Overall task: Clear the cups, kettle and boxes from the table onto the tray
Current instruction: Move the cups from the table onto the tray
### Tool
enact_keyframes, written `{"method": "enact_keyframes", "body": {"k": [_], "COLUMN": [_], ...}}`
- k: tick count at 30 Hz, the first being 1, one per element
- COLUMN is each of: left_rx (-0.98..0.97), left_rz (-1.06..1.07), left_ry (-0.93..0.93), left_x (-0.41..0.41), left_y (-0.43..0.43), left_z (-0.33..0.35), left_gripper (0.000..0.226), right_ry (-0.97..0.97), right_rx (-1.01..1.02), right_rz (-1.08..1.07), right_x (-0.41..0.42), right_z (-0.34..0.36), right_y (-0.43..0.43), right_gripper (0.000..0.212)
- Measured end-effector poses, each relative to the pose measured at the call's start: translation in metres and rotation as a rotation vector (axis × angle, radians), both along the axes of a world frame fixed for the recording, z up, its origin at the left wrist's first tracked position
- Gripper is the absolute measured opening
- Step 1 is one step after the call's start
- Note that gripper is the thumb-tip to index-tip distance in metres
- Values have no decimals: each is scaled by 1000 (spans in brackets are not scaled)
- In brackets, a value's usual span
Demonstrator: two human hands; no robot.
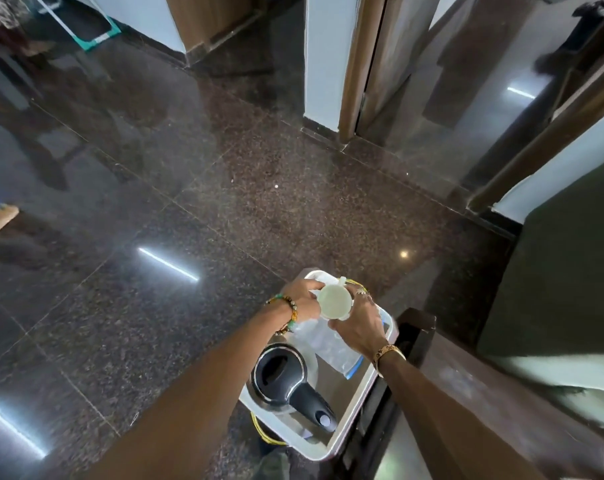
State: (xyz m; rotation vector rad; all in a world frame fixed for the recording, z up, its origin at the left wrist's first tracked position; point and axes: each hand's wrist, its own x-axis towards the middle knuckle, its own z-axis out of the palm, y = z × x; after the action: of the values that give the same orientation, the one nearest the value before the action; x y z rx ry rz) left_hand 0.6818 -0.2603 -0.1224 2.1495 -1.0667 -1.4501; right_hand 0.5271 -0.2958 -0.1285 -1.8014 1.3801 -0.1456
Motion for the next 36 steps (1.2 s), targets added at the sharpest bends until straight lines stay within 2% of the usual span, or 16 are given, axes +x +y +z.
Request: {"method": "enact_keyframes", "body": {"k": [4,10,23,27,30,34,36], "left_rx": [64,110,100,130,171,154,136], "left_rz": [24,39,-3,15,69,35,65], "left_ry": [28,78,80,61,0,-236,-265], "left_x": [19,31,34,31,32,36,33], "left_y": [-11,-21,-21,-16,-11,-7,-3], "left_z": [-37,-77,-101,-102,-88,-48,-24], "left_gripper": [64,68,64,67,66,40,42], "right_ry": [40,69,108,152,210,239,241], "right_rx": [55,80,101,97,82,75,35], "right_rz": [-1,0,18,75,97,42,8], "right_x": [21,34,37,33,21,-7,-23], "right_z": [-38,-76,-109,-110,-100,-62,-35], "right_y": [-10,-19,-22,-18,-16,-14,-13], "right_gripper": [60,66,65,81,84,90,87]}}
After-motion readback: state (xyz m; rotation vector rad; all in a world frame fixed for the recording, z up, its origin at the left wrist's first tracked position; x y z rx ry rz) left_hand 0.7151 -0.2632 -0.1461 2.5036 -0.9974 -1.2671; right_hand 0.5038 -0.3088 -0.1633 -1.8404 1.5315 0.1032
